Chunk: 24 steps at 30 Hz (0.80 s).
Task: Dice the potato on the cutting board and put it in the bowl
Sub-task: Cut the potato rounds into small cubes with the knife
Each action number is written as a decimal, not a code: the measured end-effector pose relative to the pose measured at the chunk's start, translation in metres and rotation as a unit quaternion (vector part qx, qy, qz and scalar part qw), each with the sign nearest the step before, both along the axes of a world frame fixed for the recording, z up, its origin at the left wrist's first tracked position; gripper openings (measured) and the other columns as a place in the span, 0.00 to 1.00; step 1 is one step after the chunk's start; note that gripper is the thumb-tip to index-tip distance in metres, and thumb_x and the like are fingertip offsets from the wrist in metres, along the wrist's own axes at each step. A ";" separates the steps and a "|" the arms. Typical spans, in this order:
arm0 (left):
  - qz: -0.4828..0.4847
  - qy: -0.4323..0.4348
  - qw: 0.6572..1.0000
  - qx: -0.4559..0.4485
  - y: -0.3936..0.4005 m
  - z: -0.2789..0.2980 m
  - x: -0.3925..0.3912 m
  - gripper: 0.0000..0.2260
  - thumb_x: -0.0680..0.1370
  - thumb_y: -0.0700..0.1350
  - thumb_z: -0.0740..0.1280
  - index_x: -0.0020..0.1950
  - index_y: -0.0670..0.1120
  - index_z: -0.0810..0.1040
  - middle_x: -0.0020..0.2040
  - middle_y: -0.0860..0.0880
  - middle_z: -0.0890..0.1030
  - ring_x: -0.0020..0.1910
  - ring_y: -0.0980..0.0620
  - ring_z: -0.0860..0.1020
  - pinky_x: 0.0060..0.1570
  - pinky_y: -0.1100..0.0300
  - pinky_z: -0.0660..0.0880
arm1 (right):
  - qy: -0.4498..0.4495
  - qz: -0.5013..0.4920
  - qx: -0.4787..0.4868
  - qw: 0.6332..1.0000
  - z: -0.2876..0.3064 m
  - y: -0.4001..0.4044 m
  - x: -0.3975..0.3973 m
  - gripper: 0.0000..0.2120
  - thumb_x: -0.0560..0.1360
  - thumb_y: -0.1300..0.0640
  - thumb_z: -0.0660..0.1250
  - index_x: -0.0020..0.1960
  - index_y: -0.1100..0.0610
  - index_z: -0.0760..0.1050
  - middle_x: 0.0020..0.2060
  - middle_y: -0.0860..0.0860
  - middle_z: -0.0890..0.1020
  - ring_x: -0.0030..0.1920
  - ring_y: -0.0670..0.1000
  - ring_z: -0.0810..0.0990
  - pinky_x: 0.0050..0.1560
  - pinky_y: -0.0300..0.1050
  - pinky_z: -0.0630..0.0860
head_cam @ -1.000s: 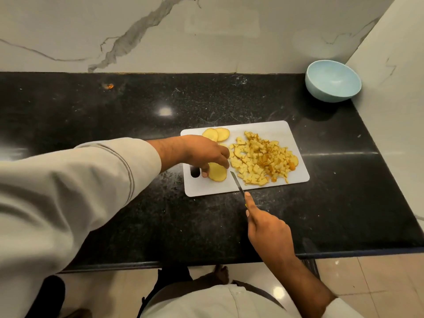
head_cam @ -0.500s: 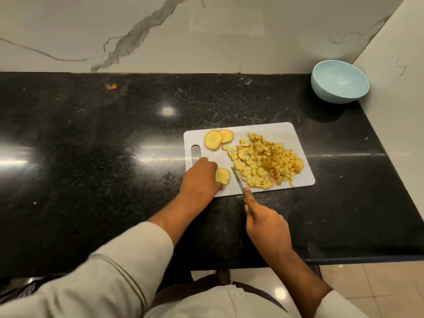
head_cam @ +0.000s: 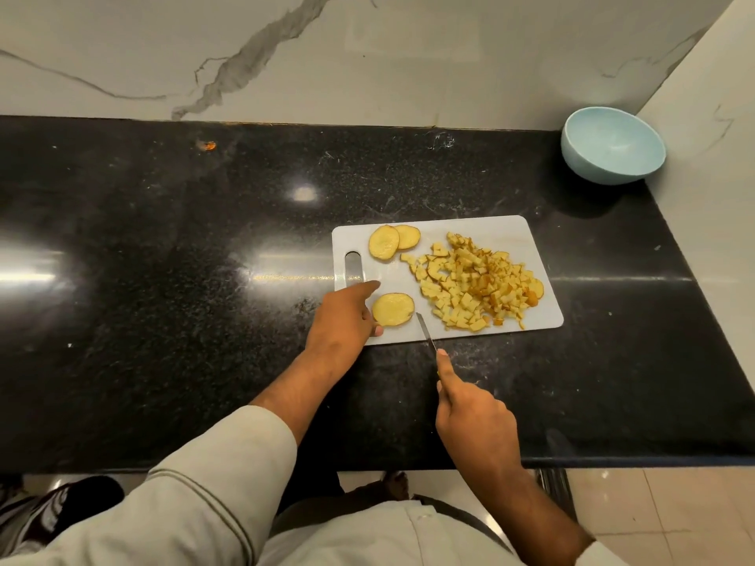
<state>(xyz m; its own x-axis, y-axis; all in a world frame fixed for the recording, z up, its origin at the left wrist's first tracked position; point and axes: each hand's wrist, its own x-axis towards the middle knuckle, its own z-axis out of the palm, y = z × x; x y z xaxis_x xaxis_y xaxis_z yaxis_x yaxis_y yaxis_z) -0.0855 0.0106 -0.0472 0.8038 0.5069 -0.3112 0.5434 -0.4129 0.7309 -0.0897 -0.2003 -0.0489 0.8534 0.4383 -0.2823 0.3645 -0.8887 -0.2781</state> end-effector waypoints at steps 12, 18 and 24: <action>-0.061 0.022 0.995 0.073 0.000 -0.001 0.007 0.28 0.69 0.43 0.74 0.68 0.54 0.73 0.48 0.49 0.81 0.52 0.47 0.78 0.55 0.56 0.73 | -0.002 0.015 -0.014 1.000 -0.002 -0.001 0.003 0.27 0.82 0.50 0.51 0.78 0.43 0.44 0.35 0.44 0.71 0.36 0.46 0.75 0.39 0.45 0.77; -0.068 0.038 0.995 0.069 0.011 -0.001 0.006 0.29 0.64 0.51 0.79 0.64 0.51 0.76 0.44 0.50 0.76 0.49 0.45 0.78 0.53 0.51 0.76 | -0.019 0.006 -0.019 1.000 0.000 0.002 0.016 0.26 0.82 0.51 0.52 0.78 0.43 0.47 0.36 0.46 0.73 0.37 0.49 0.78 0.38 0.46 0.78; -0.053 0.034 0.997 0.044 0.009 0.001 0.010 0.32 0.63 0.48 0.81 0.66 0.51 0.76 0.48 0.44 0.80 0.52 0.42 0.78 0.55 0.50 0.75 | -0.010 0.034 -0.037 0.999 -0.005 0.016 0.018 0.28 0.82 0.52 0.51 0.78 0.44 0.43 0.37 0.46 0.70 0.35 0.48 0.74 0.35 0.46 0.73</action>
